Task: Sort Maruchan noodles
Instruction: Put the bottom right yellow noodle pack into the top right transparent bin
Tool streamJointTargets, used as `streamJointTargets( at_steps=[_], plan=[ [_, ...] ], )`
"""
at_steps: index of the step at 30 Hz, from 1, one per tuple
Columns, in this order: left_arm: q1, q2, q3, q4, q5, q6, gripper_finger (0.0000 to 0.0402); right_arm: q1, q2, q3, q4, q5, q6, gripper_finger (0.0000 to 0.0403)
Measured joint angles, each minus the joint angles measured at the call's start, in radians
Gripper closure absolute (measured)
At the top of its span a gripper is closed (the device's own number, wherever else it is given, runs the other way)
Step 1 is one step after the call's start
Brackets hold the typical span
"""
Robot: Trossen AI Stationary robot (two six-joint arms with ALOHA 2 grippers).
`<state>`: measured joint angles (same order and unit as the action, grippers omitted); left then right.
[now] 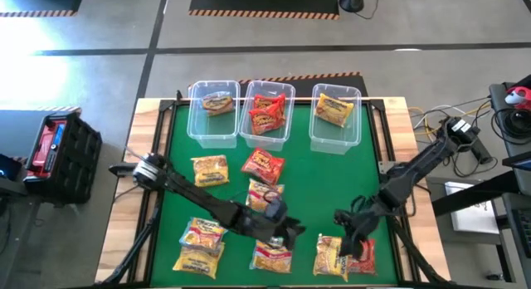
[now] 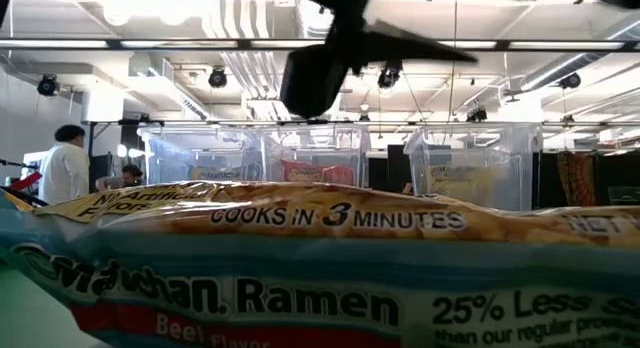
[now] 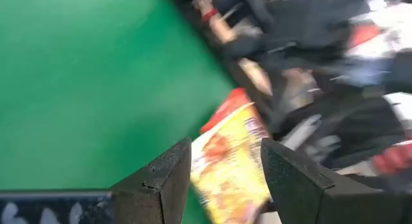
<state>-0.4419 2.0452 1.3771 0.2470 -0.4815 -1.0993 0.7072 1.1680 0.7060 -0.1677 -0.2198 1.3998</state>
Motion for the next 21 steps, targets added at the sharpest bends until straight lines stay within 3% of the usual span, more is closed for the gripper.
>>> streamJointTargets(
  at_steps=[9, 17, 21],
  plan=[
    [-0.003, 0.107, 0.199, -0.083, 0.055, 0.011, 0.0232, 0.078, 0.101, 0.008, 0.021, 0.064, 0.028, 0.0209],
    [-0.019, 0.102, 0.213, -0.112, 0.061, 0.014, 0.0232, 0.075, 0.208, 0.011, 0.08, 0.119, -0.053, 0.021],
    [-0.036, 0.101, 0.213, -0.128, 0.149, -0.008, 0.0232, 0.067, 0.224, 0.008, 0.064, 0.152, -0.086, 0.021]
  ],
)
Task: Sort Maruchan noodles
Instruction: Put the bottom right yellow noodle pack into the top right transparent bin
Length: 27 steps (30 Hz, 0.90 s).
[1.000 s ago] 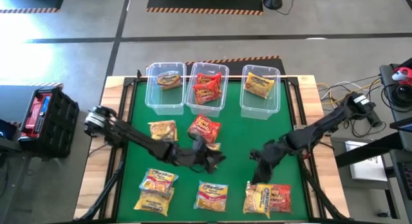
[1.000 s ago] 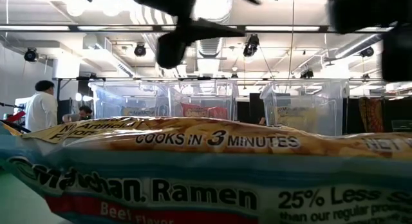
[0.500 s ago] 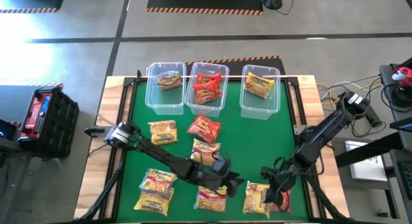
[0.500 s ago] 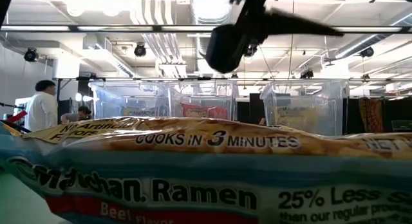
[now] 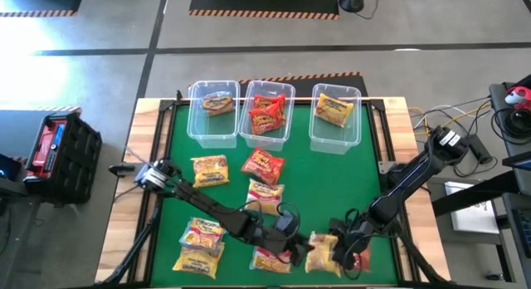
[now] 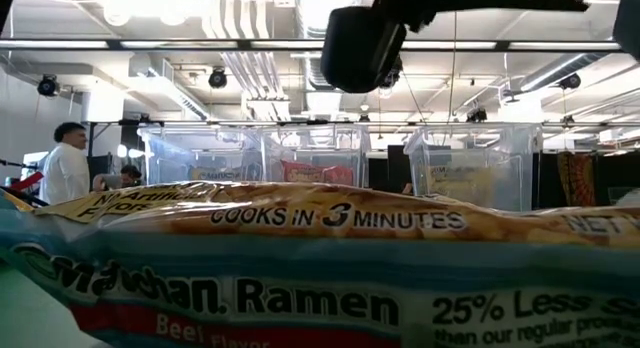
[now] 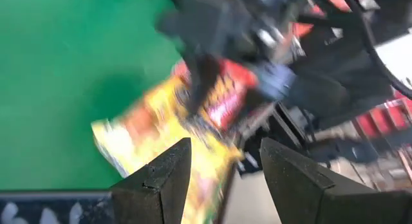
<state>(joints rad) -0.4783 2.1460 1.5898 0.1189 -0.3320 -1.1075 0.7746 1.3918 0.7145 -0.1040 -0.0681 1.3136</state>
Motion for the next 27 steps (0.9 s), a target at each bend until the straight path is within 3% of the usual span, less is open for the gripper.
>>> streamJointTargets(
  at_steps=[12, 27],
  plan=[
    [-0.014, 0.034, 0.001, 0.007, 0.052, -0.065, 0.0232, 0.0, -0.054, -0.001, 0.001, 0.025, 0.021, 0.021],
    [-0.015, 0.095, 0.05, 0.028, 0.061, -0.066, 0.0232, -0.043, 0.077, 0.005, -0.014, 0.055, -0.101, 0.021]
  ],
)
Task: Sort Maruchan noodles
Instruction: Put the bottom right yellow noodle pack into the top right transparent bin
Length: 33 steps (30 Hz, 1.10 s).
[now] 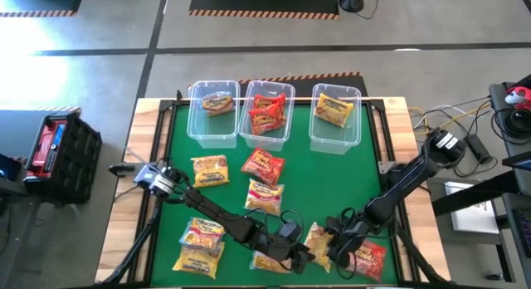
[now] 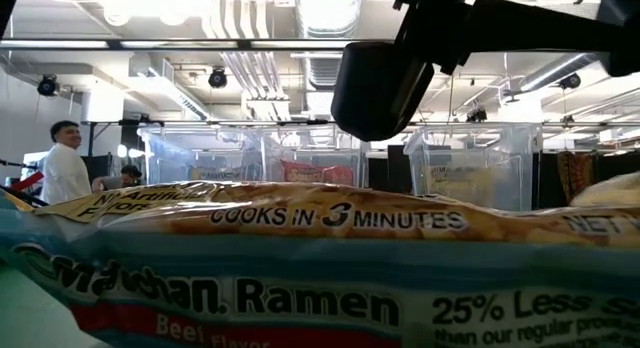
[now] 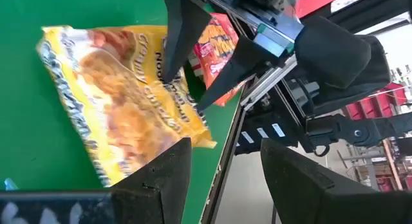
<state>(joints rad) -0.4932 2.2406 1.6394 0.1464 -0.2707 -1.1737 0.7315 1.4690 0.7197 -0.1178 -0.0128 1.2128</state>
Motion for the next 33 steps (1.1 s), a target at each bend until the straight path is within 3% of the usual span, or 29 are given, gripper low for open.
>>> streamJointTargets(
  at_steps=[10, 16, 20, 24, 33],
  plan=[
    [0.006, 0.0, -0.001, -0.01, -0.007, 0.032, 0.0232, -0.083, -0.054, -0.004, -0.148, 0.11, -0.205, 0.0215],
    [0.035, 0.0, -0.001, -0.045, -0.011, 0.057, 0.0232, -0.119, -0.119, -0.009, -0.237, 0.1, -0.264, 0.0224],
    [0.066, 0.0, -0.001, -0.045, -0.011, 0.104, 0.0232, -0.117, -0.199, 0.008, -0.251, 0.082, -0.198, 0.0225],
    [0.107, 0.0, -0.002, -0.053, -0.009, 0.163, 0.0232, -0.115, -0.249, 0.007, -0.259, 0.092, -0.031, 0.0225],
    [0.168, 0.0, -0.002, -0.19, 0.056, 0.272, 0.0232, -0.063, -0.214, 0.005, -0.251, 0.144, 0.261, 0.0225]
  ],
)
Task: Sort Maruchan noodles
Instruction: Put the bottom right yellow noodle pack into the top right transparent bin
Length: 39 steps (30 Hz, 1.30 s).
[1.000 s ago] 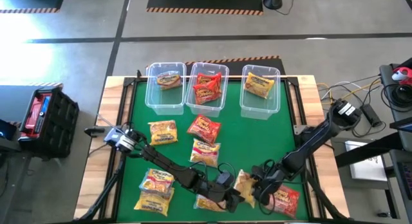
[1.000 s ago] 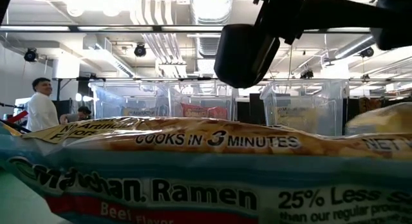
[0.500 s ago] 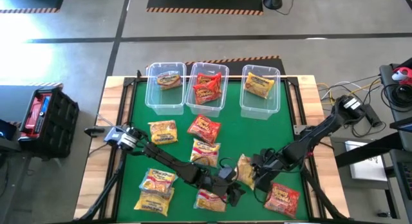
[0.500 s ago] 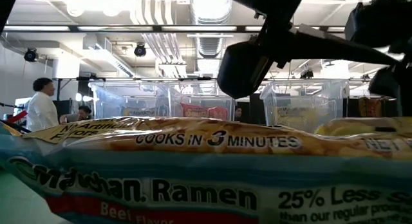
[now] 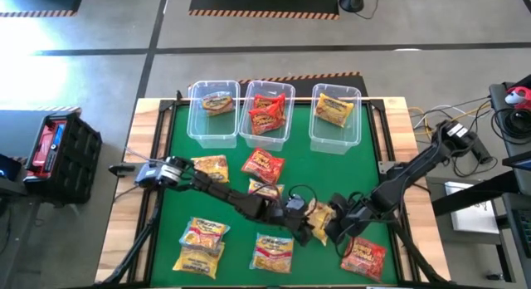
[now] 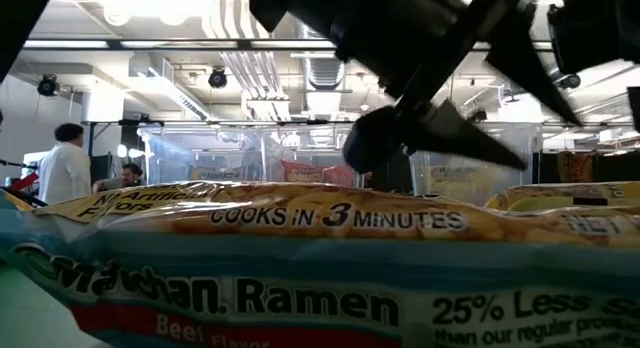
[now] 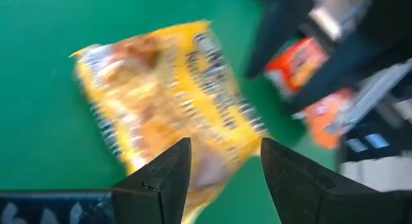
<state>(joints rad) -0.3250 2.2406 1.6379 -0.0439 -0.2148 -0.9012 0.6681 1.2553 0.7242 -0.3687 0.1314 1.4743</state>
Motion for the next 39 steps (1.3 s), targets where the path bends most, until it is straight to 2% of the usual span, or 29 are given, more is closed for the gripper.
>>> streamJointTargets(
  at_steps=[7, 16, 23, 32, 39],
  plan=[
    [0.007, 0.0, -0.001, -0.085, 0.041, 0.026, 0.0232, 0.046, 0.02, 0.0, -0.017, 0.0, 0.093, 0.0225],
    [0.016, 0.0, -0.038, -0.102, 0.042, 0.027, 0.0232, 0.054, 0.017, 0.0, -0.193, -0.001, 0.138, 0.0225],
    [0.019, 0.0, -0.036, -0.107, -0.008, 0.029, 0.0232, 0.054, 0.017, 0.0, -0.223, 0.0, 0.132, 0.0225],
    [0.014, -0.009, 0.066, -0.1, -0.002, 0.139, 0.0232, 0.054, 0.017, -0.002, -0.231, 0.0, 0.137, 0.0225],
    [0.031, 0.038, 0.07, -0.105, 0.05, 0.146, 0.0232, 0.054, 0.017, -0.007, -0.234, 0.0, 0.125, 0.0225]
  ],
)
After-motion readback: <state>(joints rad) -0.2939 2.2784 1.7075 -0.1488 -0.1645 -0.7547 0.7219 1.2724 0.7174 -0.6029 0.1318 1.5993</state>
